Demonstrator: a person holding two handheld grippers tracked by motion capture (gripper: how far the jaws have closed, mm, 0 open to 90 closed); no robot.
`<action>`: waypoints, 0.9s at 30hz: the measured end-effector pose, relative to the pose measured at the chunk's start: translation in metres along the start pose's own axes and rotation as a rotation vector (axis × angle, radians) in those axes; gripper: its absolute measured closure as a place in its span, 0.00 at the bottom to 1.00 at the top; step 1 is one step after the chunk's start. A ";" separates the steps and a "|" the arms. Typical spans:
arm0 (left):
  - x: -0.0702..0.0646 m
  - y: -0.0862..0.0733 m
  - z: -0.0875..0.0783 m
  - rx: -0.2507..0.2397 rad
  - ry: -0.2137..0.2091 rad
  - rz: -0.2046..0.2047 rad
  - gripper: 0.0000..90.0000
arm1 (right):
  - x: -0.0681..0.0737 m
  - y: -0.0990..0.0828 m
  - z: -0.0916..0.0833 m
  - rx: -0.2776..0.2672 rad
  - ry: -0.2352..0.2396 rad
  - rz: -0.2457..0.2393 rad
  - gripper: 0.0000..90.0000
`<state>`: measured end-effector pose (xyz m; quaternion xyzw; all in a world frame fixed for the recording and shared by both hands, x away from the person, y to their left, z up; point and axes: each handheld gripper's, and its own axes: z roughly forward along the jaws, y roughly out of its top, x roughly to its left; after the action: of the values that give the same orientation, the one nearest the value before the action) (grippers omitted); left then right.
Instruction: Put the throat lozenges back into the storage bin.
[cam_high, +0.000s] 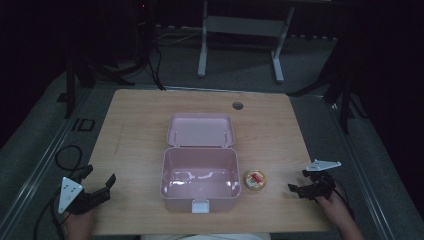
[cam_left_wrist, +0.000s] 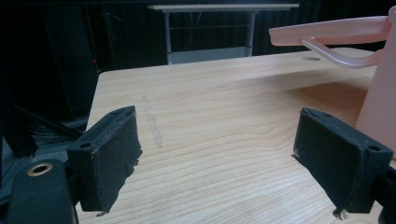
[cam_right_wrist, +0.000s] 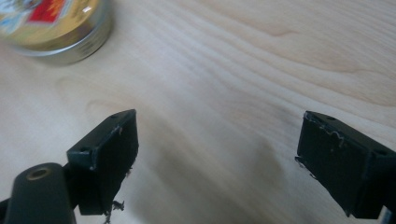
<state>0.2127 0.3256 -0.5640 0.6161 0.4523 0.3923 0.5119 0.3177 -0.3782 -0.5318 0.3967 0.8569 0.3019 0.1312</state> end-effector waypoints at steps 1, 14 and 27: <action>0.000 0.000 0.000 0.000 0.000 0.000 0.16 | 0.000 0.002 -0.002 0.019 0.007 -0.010 0.13; 0.000 0.000 0.000 0.008 -0.007 0.002 0.16 | 0.011 0.031 -0.016 0.406 0.095 -0.226 0.15; -0.001 0.000 0.000 0.008 -0.007 0.011 0.16 | 0.021 0.054 -0.008 0.728 0.130 -0.298 0.15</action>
<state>0.2126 0.3246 -0.5637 0.6218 0.4487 0.3914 0.5088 0.3325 -0.3389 -0.4915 0.2688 0.9625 -0.0193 -0.0299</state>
